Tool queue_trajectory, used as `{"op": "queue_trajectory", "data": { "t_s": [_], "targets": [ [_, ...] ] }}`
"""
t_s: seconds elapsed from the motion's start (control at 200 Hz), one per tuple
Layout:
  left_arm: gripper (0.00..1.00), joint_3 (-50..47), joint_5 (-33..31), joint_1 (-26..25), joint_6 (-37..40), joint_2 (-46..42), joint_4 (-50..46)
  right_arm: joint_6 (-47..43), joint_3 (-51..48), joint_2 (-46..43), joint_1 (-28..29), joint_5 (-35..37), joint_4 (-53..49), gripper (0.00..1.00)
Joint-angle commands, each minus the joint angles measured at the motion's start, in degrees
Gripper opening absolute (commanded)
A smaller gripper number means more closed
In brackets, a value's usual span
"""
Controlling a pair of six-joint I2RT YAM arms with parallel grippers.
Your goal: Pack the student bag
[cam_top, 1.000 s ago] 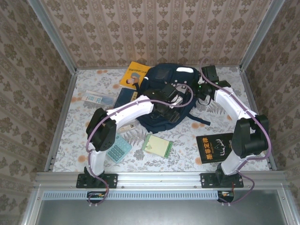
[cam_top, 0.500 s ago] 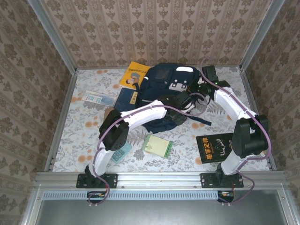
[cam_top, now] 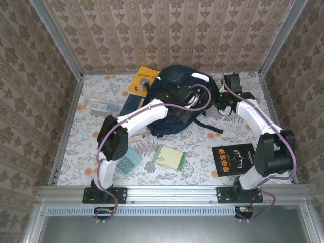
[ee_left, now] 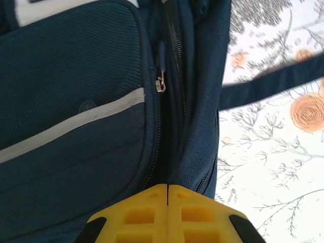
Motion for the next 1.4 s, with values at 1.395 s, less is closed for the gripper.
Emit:
{"op": "queue_trajectory", "data": {
  "t_s": [1.395],
  "targets": [
    [0.32, 4.85, 10.92, 2.47, 0.67, 2.02, -3.46, -10.70, -24.21, -2.19, -2.62, 1.52, 26.00, 0.35]
  ]
}}
